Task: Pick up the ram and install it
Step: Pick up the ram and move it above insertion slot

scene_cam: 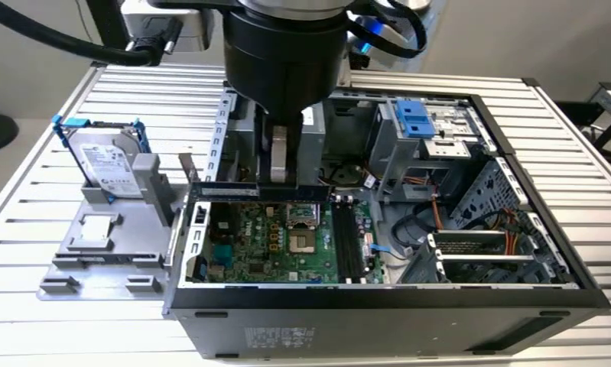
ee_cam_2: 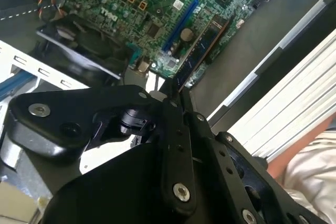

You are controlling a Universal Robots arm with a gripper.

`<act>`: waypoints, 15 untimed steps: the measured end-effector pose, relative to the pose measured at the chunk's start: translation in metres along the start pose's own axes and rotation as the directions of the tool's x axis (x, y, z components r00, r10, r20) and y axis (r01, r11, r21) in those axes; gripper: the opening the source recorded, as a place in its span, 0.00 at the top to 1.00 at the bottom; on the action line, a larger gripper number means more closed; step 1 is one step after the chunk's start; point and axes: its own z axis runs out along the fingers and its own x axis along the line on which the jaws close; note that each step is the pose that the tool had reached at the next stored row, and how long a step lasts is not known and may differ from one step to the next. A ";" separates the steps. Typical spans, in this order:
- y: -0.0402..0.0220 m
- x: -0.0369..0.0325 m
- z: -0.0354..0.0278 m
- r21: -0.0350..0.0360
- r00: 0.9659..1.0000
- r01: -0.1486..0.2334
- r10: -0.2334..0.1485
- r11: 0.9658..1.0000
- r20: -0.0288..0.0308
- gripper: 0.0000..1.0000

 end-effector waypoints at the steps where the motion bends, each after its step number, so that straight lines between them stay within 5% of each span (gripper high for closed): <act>1: -0.0029 0.0000 -0.0002 0.000 1.000 0.000 0.000 1.000 0.000 1.00; 15: -0.0551 0.0007 -0.0033 0.000 1.000 0.000 0.000 1.000 0.000 1.00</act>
